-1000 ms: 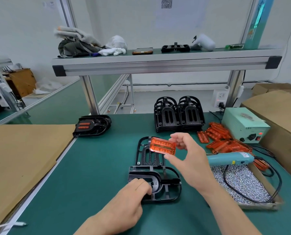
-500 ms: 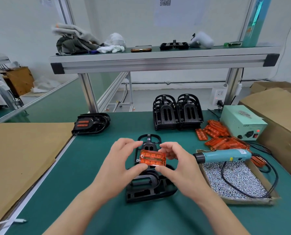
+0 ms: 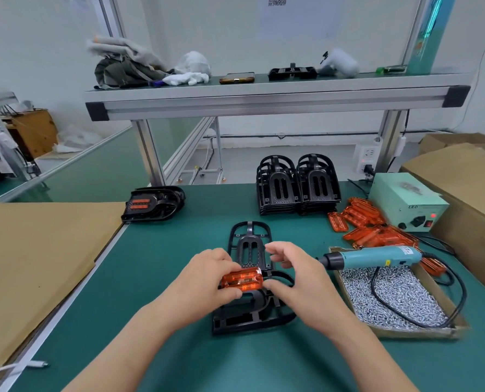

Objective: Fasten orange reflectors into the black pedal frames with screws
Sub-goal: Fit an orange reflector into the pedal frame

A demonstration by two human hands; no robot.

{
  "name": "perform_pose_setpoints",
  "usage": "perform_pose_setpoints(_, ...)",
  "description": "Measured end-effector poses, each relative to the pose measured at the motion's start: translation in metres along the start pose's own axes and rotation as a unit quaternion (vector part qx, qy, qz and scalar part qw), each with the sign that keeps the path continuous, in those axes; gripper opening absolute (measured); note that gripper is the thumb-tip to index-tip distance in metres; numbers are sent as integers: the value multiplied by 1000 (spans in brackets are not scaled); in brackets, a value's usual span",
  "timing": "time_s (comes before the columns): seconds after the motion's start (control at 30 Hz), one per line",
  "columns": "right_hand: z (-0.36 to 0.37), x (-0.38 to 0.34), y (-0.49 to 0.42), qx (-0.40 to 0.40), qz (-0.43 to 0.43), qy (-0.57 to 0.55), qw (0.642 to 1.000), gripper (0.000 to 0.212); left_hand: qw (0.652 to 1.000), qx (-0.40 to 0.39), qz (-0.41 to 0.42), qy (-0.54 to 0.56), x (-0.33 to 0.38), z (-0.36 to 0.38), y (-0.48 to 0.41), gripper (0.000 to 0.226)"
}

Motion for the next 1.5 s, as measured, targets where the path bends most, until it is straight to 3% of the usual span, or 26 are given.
perform_pose_setpoints(0.37, -22, 15, 6, 80, 37, -51, 995, 33, 996, -83, -35, 0, -12, 26, 6, 46)
perform_pose_setpoints(0.63, -37, 27, 10, 122, 91, -64, 986, 21, 992, -116, -45, -9, -11, 26, 5, 36)
perform_pose_setpoints(0.77, -59, 44, 11, 129, 161, 107, 973, 13, 989, -117, -75, 43, -14, 28, 5, 33)
perform_pose_setpoints(0.9, -74, 62, 16, 44, 251, 262, 931, 16, 980, -140, -101, 98, -20, 25, 7, 34)
perform_pose_setpoints(0.97, -75, 66, 19, 3, 269, 301, 915, 11, 981, -134, -104, 94, -23, 25, 9, 33)
perform_pose_setpoints(1.17, -70, 71, 19, -43, 259, 342, 902, 25, 976, -70, -163, 123, -24, 37, 20, 33)
perform_pose_setpoints(1.27, -71, 72, 19, -35, 275, 334, 901, 16, 968, -29, -196, 153, -23, 41, 24, 29)
perform_pose_setpoints(1.5, -70, 74, 18, -24, 272, 340, 900, 20, 967, 29, -217, 133, -16, 47, 27, 27)
Point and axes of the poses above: each hand's wrist, its own y-axis away from the middle knuckle, its own z-axis out of the palm, x = y × z, the point moved 1 cm from there along -y, towards the middle knuckle, and after that the axes turned 4 degrees about z, right-handed, at the moved point
